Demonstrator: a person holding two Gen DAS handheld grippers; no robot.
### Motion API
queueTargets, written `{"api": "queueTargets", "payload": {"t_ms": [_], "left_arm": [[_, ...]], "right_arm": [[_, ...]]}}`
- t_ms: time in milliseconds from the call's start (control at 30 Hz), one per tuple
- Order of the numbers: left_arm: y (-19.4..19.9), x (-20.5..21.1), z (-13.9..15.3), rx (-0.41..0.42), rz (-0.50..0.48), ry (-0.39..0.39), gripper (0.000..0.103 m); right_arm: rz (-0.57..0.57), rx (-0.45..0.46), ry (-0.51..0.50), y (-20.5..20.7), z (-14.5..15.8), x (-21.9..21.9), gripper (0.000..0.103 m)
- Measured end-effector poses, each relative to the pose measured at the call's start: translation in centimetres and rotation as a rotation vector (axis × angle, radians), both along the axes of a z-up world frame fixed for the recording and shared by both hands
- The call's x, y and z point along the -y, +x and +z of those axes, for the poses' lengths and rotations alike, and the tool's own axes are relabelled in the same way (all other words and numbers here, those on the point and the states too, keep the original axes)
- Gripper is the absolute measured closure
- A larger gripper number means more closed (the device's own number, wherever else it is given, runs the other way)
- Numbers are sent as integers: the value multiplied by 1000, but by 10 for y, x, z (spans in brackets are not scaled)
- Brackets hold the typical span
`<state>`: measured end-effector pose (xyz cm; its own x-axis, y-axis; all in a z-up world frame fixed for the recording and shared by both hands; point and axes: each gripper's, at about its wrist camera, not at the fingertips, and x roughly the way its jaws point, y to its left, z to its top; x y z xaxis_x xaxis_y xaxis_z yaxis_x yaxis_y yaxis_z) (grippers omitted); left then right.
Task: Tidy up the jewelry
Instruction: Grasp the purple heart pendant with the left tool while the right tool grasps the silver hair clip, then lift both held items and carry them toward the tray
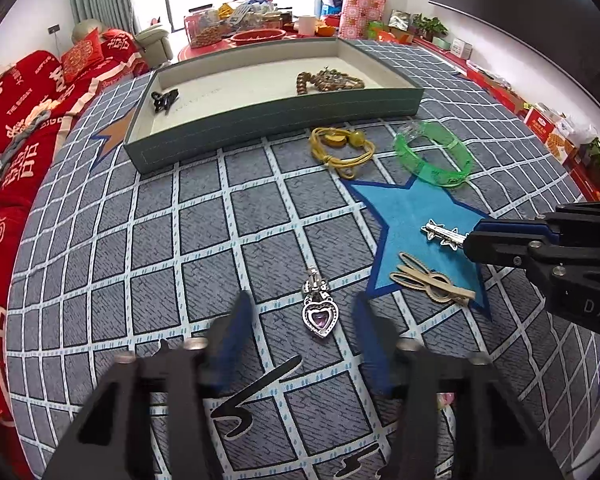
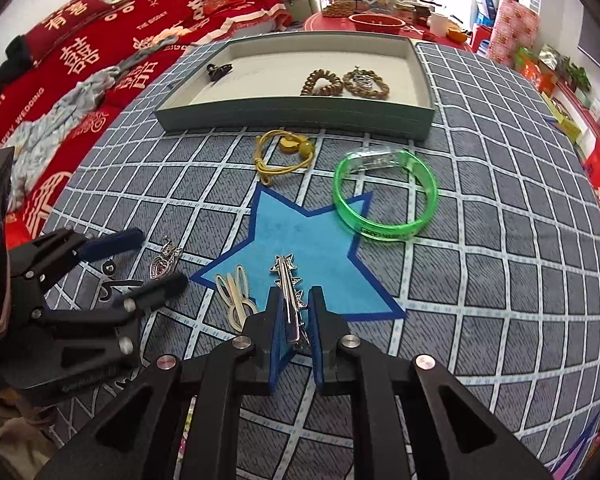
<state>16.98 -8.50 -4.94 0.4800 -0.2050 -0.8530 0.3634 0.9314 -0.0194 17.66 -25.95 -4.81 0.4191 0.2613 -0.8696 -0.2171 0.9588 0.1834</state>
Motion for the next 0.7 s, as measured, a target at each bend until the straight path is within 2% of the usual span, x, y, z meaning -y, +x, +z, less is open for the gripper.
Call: {"api": "queueTargets", "payload": {"t_ms": [33, 67, 300, 700], "left_arm": [[0, 0, 1, -1, -3, -3, 68], [0, 0, 1, -1, -4, -5, 73], [-4, -13, 5, 0, 27, -42, 72], [-6, -30, 34, 65, 39, -64, 72]], "right_arm": [[-8, -2, 7, -1, 0, 2, 89], [-16, -2, 11, -2, 0, 4, 89], [-63, 1, 57, -8, 2, 14, 89], [-125, 15, 153, -7, 21, 29, 89]]}}
